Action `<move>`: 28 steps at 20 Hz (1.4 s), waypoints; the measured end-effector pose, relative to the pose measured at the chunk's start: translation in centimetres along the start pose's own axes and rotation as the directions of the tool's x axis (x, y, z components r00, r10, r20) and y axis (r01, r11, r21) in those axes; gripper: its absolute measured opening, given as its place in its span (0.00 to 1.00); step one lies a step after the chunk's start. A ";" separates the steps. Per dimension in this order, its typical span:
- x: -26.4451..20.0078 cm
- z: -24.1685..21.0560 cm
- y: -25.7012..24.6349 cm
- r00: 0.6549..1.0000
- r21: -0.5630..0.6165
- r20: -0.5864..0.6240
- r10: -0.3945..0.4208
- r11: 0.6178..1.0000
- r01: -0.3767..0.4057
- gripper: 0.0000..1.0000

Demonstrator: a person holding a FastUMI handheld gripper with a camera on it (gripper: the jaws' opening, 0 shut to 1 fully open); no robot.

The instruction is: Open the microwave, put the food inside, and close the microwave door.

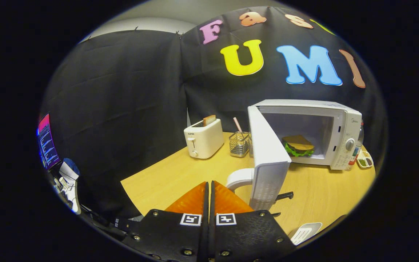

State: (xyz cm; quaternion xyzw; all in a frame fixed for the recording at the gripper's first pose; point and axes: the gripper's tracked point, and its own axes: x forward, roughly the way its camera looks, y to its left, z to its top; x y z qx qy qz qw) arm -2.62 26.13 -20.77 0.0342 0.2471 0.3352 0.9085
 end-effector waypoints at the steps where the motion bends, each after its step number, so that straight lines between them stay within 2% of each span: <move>1: -0.3 0.1 -0.8 1.000 0.005 0.002 -0.015 1.000 0.015 0.01; 10: -1.4 1.2 -9.7 0.988 0.026 0.014 -0.156 0.988 0.155 0.01; 18: -0.1 2.5 -17.6 0.974 0.025 0.018 -0.225 0.974 0.224 0.01; 28: 3.0 4.8 -25.3 0.949 0.045 0.026 -0.315 0.948 0.314 0.01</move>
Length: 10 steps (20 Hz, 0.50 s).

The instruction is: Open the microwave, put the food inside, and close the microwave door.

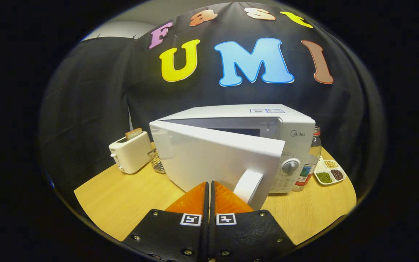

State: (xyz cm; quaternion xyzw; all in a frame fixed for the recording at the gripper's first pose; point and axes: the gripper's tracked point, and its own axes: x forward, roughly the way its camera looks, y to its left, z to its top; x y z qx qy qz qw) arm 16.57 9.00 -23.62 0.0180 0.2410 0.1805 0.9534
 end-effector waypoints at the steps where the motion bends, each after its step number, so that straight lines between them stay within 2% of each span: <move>1: 0.6 0.2 -0.5 1.000 -0.001 0.001 -0.014 1.000 0.014 0.01; 10: 5.6 2.1 -4.1 0.995 0.010 0.009 -0.099 0.995 0.099 0.01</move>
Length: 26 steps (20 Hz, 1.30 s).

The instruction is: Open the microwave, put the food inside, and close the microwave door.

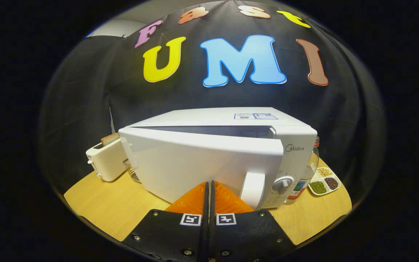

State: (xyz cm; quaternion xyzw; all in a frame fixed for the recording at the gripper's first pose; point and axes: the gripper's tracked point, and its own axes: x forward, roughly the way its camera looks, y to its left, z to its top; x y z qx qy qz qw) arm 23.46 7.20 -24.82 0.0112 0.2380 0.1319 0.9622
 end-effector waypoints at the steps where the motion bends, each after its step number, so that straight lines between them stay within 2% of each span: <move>1: 0.4 0.1 -0.4 1.000 0.001 0.001 -0.012 1.000 0.012 0.01; 7: 2.4 0.6 -1.4 0.998 0.021 0.000 -0.056 0.998 0.056 0.01; 10: 2.7 0.3 -1.3 0.997 -0.033 0.020 -0.078 0.996 0.079 0.01; 12: 3.5 0.8 -1.5 0.993 -0.040 0.035 -0.115 0.992 0.116 0.01; 15: 3.1 0.8 -1.3 0.992 -0.032 0.026 -0.127 0.991 0.128 0.01; 19: 0.4 3.0 -1.1 0.988 -0.040 0.071 -0.139 0.989 0.142 0.01; 26: -8.5 4.1 -0.5 0.975 -0.023 0.130 -0.181 0.982 0.185 0.01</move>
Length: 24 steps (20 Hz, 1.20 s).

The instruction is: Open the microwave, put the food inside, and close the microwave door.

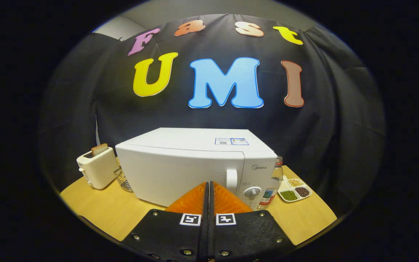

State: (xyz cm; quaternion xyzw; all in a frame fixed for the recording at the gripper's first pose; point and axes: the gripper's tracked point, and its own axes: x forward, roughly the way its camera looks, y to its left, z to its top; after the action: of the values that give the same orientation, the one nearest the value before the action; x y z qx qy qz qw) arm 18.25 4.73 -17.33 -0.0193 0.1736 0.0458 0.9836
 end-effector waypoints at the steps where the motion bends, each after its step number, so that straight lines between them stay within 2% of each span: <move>1: -1.4 0.2 -0.1 1.000 0.002 0.011 -0.006 1.000 0.006 0.01; 15: -18.5 0.2 1.7 0.993 -0.045 0.117 -0.034 0.998 0.040 0.04; 19: -22.4 0.1 2.7 0.987 -0.003 0.158 -0.038 0.999 0.039 0.11; 20: -23.2 0.1 3.0 0.986 0.011 0.164 -0.035 0.999 0.034 0.27; 21: -23.7 0.1 3.2 0.985 0.019 0.171 -0.032 0.999 0.029 0.38; 22: -24.2 0.1 3.5 0.984 0.020 0.179 -0.023 1.000 0.020 0.56; 23: -24.7 0.0 3.9 0.982 0.015 0.187 -0.012 1.000 0.010 0.68; 24: -24.9 -0.1 3.9 0.982 0.005 0.189 -0.011 1.000 0.011 0.90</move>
State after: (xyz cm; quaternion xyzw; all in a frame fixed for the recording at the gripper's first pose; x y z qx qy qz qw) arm -5.44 6.57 -8.99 -0.0138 0.0792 0.0416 0.9959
